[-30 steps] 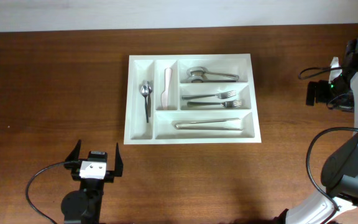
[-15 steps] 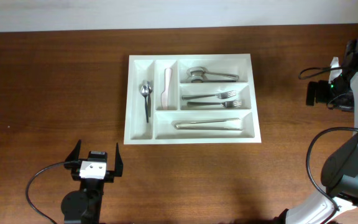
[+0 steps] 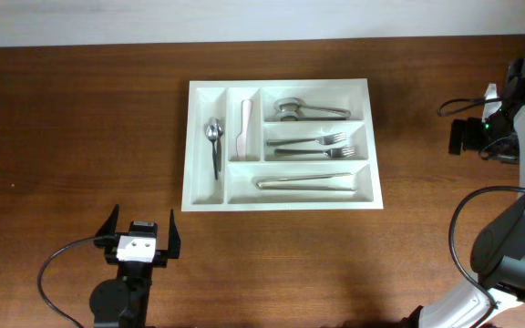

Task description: Pack container

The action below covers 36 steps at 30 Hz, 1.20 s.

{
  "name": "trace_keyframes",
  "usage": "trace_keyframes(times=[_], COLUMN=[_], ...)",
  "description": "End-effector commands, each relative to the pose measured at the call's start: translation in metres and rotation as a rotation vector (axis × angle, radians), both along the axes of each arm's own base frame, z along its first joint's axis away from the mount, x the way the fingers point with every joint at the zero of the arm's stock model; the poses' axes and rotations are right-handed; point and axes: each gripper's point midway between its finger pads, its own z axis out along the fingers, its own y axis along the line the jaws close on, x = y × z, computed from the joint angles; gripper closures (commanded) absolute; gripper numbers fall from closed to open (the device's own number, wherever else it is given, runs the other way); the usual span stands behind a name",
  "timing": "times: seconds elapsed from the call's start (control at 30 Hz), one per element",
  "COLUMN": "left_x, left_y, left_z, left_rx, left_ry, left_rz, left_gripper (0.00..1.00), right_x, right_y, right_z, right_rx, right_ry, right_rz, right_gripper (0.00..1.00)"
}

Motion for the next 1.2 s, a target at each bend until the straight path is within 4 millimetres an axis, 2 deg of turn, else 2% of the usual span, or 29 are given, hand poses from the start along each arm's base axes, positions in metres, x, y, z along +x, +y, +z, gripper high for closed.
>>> trace_keyframes(times=[0.0, 0.07, 0.17, 0.27, 0.33, 0.53, 0.67, 0.8, 0.93, 1.07, 1.17], left_x=[0.0, 0.0, 0.0, 0.0, 0.0, 0.0, 0.0, 0.0, 0.0, 0.0, 0.0], left_y=[0.004, 0.004, 0.004, 0.004, 0.004, 0.004, 0.004, 0.004, 0.004, 0.004, 0.004], left_z=[-0.001, -0.001, -0.001, -0.001, -0.001, -0.001, -0.001, -0.001, -0.001, -0.001, -0.001], left_rx=[0.003, 0.003, 0.003, 0.003, 0.003, 0.003, 0.003, 0.003, 0.003, 0.003, 0.003], left_ry=[-0.005, -0.005, -0.005, -0.005, -0.005, -0.005, -0.005, -0.005, -0.005, -0.005, -0.005], left_rz=[0.019, 0.019, 0.019, 0.019, 0.019, 0.019, 0.019, 0.019, 0.019, 0.019, 0.019], left_gripper=[0.01, 0.01, 0.01, 0.01, 0.01, 0.01, 0.01, 0.01, 0.01, 0.01, 0.01], right_x=[-0.001, 0.005, 0.02, 0.034, 0.039, 0.032, 0.011, -0.024, -0.066, -0.105, -0.128], right_y=[-0.003, -0.005, 0.002, 0.01, 0.019, 0.059, 0.096, 0.135, 0.165, 0.182, 0.187], right_z=[0.009, 0.021, 0.052, 0.093, 0.129, 0.219, 0.265, 0.28, 0.276, 0.273, 0.27], right_rx=[-0.037, -0.056, -0.05, -0.057, -0.056, -0.071, -0.156, -0.164, -0.15, -0.151, -0.171], right_ry=[-0.013, -0.066, -0.221, -0.401, -0.541, -0.9, -1.131, -1.294, -1.414, -1.551, -1.666], right_rz=[-0.004, -0.006, 0.003, 0.031, 0.06, 0.188, 0.279, 0.367, 0.438, 0.487, 0.504], right_gripper=[0.01, 0.01, 0.01, 0.01, 0.01, 0.01, 0.01, 0.01, 0.01, 0.01, 0.01])
